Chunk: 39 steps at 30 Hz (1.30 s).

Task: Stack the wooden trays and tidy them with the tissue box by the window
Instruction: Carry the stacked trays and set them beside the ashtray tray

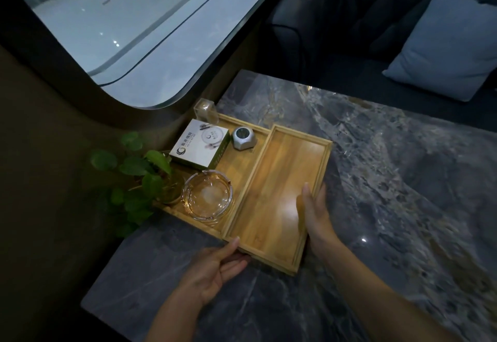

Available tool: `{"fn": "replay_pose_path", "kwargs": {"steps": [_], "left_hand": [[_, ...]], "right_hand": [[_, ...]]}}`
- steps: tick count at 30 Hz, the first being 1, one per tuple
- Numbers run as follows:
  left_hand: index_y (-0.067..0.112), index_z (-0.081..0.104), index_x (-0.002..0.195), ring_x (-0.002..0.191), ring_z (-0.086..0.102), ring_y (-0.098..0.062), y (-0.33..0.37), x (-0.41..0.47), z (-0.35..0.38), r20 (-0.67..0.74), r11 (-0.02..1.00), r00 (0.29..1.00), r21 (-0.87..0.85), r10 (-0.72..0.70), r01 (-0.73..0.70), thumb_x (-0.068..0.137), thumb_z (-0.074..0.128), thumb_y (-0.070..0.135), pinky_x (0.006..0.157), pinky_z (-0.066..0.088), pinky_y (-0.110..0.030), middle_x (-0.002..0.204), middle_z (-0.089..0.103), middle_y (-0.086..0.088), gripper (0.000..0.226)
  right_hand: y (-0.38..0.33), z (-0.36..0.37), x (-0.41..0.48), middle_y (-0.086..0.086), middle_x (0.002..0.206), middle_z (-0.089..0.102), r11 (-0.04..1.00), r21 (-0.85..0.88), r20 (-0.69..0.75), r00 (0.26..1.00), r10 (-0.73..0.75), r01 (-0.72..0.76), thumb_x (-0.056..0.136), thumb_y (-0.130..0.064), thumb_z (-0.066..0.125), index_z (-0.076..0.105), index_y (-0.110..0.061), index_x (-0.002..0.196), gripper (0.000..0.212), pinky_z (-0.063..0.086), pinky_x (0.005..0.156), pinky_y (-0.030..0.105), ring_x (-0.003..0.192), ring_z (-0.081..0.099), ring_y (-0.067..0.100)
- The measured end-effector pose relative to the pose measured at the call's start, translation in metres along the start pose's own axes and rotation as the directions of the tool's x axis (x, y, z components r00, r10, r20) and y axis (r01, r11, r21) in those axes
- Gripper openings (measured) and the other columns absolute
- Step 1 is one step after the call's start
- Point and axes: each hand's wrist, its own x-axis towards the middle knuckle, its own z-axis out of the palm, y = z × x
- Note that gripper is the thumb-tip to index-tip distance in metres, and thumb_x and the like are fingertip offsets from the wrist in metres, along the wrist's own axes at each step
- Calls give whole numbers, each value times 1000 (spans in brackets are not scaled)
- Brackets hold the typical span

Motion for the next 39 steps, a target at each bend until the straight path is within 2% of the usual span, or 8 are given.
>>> {"fn": "replay_pose_path", "kwargs": {"steps": [6,10,14,20,24,28,32,39], "left_hand": [[-13,59,100,71,72,-33,8,3,-6,54,998,997,-14,-55,56,68,68,3,47,59,-30,85,71,-31,37],[-13,60,97,69,72,-33,9,3,-6,78,999,996,-1,-46,46,68,66,2,48,60,-30,82,72,-30,33],[-14,59,100,70,72,-32,10,2,-5,83,998,995,-8,-58,59,75,63,1,50,60,-31,96,67,-33,29],[-12,60,98,72,72,-33,11,2,-5,71,996,994,-3,-87,88,66,67,3,50,61,-32,98,66,-34,35],[-11,62,93,72,72,-33,9,2,-6,70,996,993,-6,-92,92,62,68,4,50,60,-32,87,70,-32,36],[-10,62,93,75,72,-34,10,2,-6,71,994,992,-8,-108,109,61,68,4,51,61,-34,87,71,-31,36],[-10,64,88,73,72,-34,10,2,-5,75,994,992,-16,-106,107,60,67,4,53,61,-35,84,71,-30,31],[-10,62,91,77,72,-35,8,2,-7,91,993,990,-40,-111,115,62,68,4,56,61,-38,87,71,-31,33]], "right_hand": [[-2,2,0,5,156,16,999,-8,13,999,31,-31,95,-42,36,1,-18,147,67,18,116,47,141,19,21],[-2,-1,0,3,156,16,998,11,5,998,56,-56,96,-42,36,2,-20,148,66,18,115,38,140,20,20],[1,-6,-2,1,151,27,998,-21,11,999,52,-52,98,-30,37,5,-25,147,59,27,94,24,123,32,9],[7,-4,-2,-1,152,27,998,-59,-25,999,24,-25,99,-24,33,8,-28,147,54,24,98,23,130,31,13],[9,-4,-2,-1,154,24,996,-90,-32,999,20,-23,99,-23,31,4,-28,147,55,20,100,24,136,27,16],[9,-2,-4,-1,149,31,996,-90,-38,999,-14,11,99,-22,31,9,-30,146,53,23,98,24,120,31,6],[10,-2,-2,1,153,28,997,-79,-43,999,21,-24,99,-21,30,9,-28,147,53,24,106,29,133,31,16],[11,-2,-3,0,149,33,998,-67,-58,998,11,-15,98,-19,30,10,-27,147,53,25,96,24,121,34,8]]}}
